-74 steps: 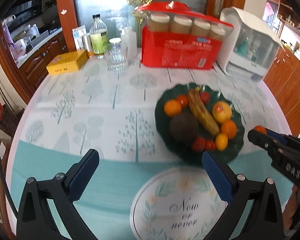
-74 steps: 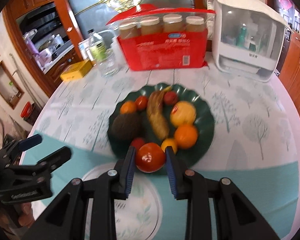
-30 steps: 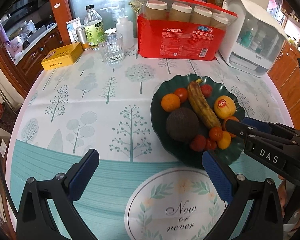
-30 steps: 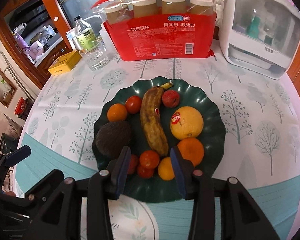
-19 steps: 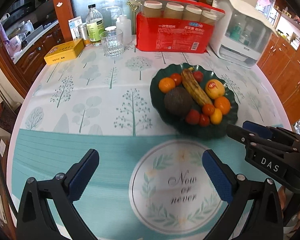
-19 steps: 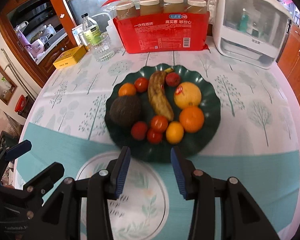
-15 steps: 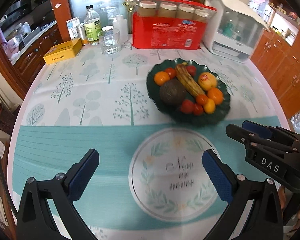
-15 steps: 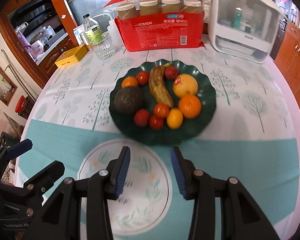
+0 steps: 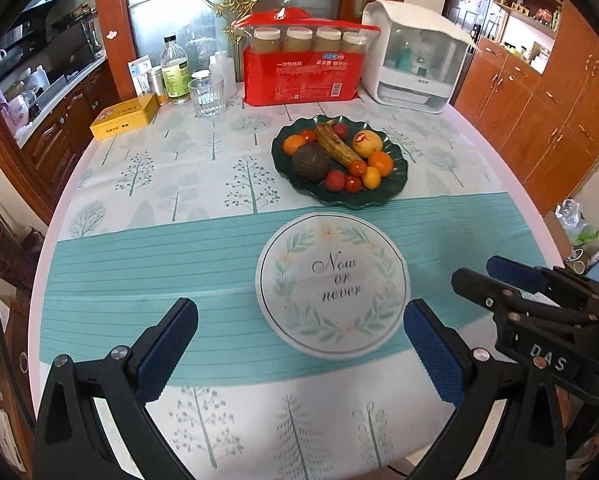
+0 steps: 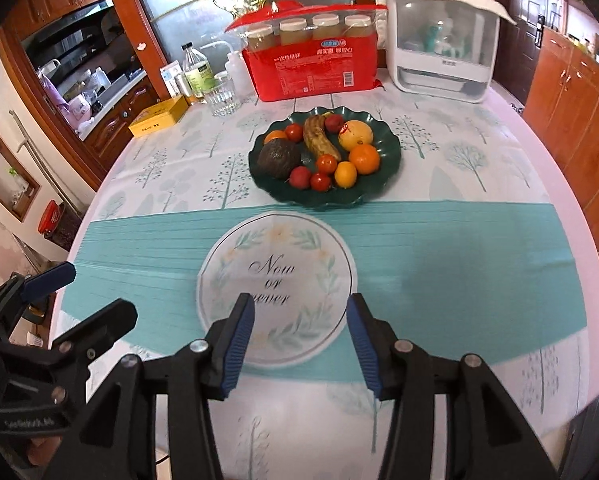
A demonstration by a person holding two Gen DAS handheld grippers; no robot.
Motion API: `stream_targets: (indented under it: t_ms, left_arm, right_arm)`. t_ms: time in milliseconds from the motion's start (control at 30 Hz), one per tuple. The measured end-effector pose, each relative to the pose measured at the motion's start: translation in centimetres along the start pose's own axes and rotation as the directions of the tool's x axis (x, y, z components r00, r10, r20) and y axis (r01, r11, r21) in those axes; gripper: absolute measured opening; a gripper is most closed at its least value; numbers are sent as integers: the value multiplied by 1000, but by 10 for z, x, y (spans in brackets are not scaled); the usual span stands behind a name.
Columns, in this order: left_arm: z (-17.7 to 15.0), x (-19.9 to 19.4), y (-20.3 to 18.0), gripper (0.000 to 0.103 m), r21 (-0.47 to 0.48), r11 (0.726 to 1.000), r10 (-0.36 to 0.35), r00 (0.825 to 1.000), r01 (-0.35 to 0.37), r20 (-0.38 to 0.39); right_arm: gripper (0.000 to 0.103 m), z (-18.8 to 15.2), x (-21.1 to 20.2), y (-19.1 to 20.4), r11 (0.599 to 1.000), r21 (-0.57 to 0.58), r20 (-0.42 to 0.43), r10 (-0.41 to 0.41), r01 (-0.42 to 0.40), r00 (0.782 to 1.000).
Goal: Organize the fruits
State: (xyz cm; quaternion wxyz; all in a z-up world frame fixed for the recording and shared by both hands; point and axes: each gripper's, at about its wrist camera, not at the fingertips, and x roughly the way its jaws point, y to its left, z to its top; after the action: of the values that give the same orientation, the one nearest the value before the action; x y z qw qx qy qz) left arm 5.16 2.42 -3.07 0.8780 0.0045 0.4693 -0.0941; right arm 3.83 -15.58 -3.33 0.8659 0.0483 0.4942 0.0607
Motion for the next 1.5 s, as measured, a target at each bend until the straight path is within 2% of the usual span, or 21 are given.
stream_targets:
  t_ms: [133, 233, 467, 667, 933, 1500]
  left_arm:
    - [-8, -22, 2, 102, -17, 1000, -3, 1000, 4, 16]
    - [-11, -33, -1, 102, -21, 1000, -3, 1000, 4, 30]
    - [-12, -51, -4, 102, -29, 999, 30, 996, -28, 84]
    - [-14, -47, -11, 102, -23, 999, 48, 997, -47, 65]
    - [-11, -44, -9, 102, -72, 995, 67, 996, -63, 55]
    - [-9, -45, -19, 102, -67, 995, 77, 995, -73, 60]
  right_arm:
    - [62, -11, -25, 7, 1000, 24, 36, -14, 13, 999]
    - [64, -17, -39, 12, 999, 32, 53, -19, 17, 998]
    - [66, -18, -55, 14, 998, 30, 61, -48, 46, 997]
    - [67, -16, -57, 8, 997, 54, 55, -56, 53, 997]
    - [67, -13, -56, 11, 997, 13, 47, -80, 79, 996]
    - [67, -12, -59, 1, 996, 17, 48, -84, 84, 995]
